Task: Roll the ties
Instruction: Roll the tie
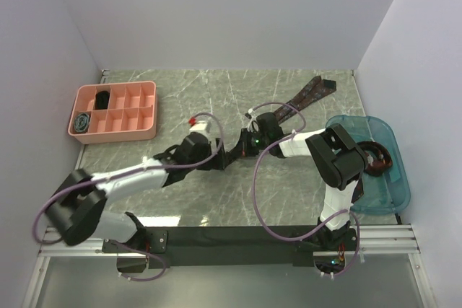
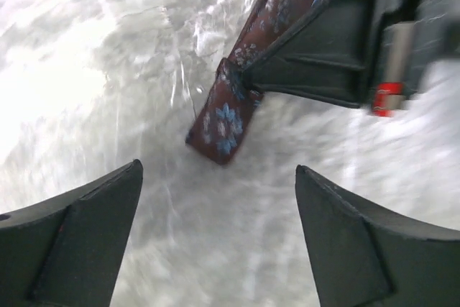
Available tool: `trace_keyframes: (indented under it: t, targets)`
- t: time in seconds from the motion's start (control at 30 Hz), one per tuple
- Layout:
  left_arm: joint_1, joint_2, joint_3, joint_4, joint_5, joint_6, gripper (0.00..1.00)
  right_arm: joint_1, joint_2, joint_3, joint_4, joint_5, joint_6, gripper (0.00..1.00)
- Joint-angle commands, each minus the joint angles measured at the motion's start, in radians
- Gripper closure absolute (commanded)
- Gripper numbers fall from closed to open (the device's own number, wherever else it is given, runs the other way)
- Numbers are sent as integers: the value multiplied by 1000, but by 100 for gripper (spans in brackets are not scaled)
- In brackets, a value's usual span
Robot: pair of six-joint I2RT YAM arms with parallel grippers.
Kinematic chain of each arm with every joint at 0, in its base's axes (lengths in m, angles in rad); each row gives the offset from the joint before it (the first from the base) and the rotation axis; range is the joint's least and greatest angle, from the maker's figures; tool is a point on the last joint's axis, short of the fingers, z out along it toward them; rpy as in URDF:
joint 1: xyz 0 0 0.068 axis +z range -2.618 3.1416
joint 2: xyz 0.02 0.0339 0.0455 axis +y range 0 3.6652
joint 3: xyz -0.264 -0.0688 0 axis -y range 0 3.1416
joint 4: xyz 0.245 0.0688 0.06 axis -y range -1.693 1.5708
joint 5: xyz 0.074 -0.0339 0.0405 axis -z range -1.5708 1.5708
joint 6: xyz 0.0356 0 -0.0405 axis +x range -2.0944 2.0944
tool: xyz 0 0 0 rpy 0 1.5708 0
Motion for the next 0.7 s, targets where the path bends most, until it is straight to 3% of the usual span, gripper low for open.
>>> trace_keyframes:
  t: [0.0,0.07,0.2,0.47,0.67]
  targets:
    - [-1,-141,-110,97,-76,-367,5,-18,17,-29,-98,159,-17,100]
    - [-2,-166,-153,147,-72,-466,4,-18,19,-30,-99,162,-11,100]
    - [-1,-139,-220,255,-71,-615,12,-21,25,-35,-99,162,-3,100]
    - [-2,-25,-278,457,-128,-722,18,-26,17,-50,-82,149,3,100]
    - [-1,87,-252,517,-137,-725,28,-27,20,-52,-76,142,8,100]
